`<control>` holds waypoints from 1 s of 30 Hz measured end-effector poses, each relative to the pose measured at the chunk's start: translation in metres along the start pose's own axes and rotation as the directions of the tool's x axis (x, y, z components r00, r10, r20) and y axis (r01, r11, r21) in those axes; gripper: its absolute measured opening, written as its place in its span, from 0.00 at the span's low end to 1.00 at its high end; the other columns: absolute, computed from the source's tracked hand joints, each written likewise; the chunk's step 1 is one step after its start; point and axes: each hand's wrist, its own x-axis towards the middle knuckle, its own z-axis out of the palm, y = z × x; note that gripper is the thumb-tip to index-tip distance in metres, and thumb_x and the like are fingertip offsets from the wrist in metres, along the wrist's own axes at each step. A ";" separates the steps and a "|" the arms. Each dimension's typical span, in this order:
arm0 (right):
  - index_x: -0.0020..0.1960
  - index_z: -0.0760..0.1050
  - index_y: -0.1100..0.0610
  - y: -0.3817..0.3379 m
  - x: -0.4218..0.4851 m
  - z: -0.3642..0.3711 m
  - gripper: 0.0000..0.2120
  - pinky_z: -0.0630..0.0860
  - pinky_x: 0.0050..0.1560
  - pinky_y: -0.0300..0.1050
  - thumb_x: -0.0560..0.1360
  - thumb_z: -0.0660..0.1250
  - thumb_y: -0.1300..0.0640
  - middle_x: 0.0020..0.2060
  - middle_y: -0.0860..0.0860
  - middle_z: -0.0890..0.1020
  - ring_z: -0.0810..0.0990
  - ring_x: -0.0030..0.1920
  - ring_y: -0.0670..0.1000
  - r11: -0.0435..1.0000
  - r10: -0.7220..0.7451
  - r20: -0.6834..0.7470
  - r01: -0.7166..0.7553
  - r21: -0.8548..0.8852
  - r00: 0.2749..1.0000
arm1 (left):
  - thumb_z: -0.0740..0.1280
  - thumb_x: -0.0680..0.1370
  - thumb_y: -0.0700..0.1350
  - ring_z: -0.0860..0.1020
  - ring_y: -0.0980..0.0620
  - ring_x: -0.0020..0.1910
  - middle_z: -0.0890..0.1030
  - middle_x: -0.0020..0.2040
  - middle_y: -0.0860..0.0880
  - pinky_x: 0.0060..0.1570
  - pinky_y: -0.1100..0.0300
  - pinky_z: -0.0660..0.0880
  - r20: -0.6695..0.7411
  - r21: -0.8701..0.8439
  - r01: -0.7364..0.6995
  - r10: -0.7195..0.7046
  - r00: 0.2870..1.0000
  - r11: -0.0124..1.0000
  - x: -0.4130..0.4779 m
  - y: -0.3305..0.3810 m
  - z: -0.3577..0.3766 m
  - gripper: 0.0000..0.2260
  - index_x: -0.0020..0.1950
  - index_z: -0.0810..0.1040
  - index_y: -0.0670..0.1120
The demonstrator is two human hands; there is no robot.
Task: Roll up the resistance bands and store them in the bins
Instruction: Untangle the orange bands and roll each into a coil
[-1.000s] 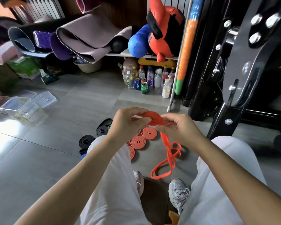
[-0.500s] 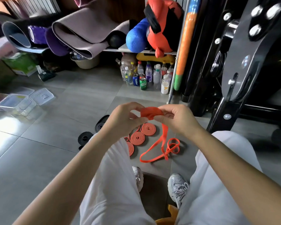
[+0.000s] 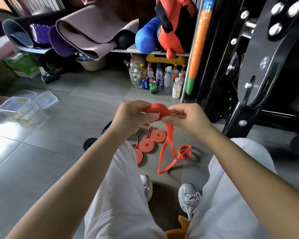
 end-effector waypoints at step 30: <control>0.50 0.79 0.54 0.003 0.013 0.014 0.13 0.78 0.47 0.34 0.68 0.72 0.67 0.34 0.41 0.84 0.81 0.37 0.38 0.972 0.045 -0.210 0.005 0.233 0.977 | 0.65 0.76 0.35 0.82 0.53 0.44 0.84 0.42 0.47 0.45 0.64 0.78 -0.070 -0.663 0.052 -0.131 0.989 0.747 0.001 -0.012 0.017 0.07 0.52 0.80 0.41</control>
